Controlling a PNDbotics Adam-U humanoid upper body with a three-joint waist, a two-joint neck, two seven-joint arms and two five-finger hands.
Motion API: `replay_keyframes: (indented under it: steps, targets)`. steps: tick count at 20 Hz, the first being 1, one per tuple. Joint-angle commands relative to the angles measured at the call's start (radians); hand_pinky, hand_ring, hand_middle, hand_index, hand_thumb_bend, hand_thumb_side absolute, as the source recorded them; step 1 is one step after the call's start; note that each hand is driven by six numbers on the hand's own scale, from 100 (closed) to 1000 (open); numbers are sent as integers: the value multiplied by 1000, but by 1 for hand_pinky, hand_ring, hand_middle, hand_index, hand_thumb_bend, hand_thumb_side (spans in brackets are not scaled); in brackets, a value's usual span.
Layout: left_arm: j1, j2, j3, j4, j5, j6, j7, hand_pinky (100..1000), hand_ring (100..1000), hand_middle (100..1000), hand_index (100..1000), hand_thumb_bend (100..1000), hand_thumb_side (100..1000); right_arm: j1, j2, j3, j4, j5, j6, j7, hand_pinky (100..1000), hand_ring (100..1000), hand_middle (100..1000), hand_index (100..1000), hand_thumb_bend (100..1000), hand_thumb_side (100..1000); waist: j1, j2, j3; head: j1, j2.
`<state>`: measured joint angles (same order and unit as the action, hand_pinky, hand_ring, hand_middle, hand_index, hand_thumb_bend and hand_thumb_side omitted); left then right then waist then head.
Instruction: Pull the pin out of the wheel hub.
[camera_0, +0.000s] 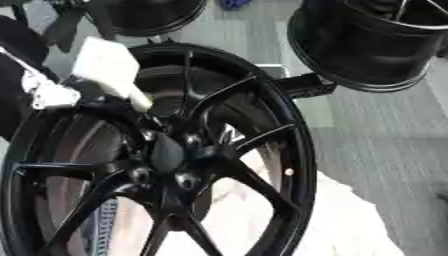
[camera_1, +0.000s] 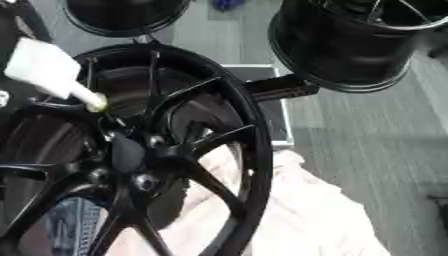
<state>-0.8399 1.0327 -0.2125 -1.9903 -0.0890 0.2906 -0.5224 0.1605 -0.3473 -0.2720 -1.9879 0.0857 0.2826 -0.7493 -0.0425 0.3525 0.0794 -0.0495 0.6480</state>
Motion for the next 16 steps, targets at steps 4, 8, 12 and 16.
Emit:
replay_keyframes:
  steps: [4, 8, 12, 16]
  targets:
    - [167, 130, 234, 116, 19, 98, 193, 632, 430, 246, 409, 273, 100, 13, -17, -22, -12, 14, 3, -18, 549, 592, 559, 633, 100, 470, -6, -28, 21, -14, -6]
    - [204, 132, 321, 326, -2, 104, 298, 681, 512, 376, 547, 315, 100, 11, -16, -22, -12, 14, 2, -20, 549, 592, 559, 633, 100, 470, -10, -31, 30, -14, -5]
    - [216, 124, 320, 484, -31, 20, 257, 855, 806, 786, 869, 365, 164, 10, -14, -22, -12, 15, 3, -20, 549, 592, 559, 633, 100, 470, -13, -33, 25, -5, -4]
    - [215, 113, 319, 529, -37, -84, 168, 872, 826, 826, 898, 400, 262, 8, -11, -23, -12, 14, 1, -23, 548, 592, 558, 632, 100, 470, -13, -32, 23, -5, -4]
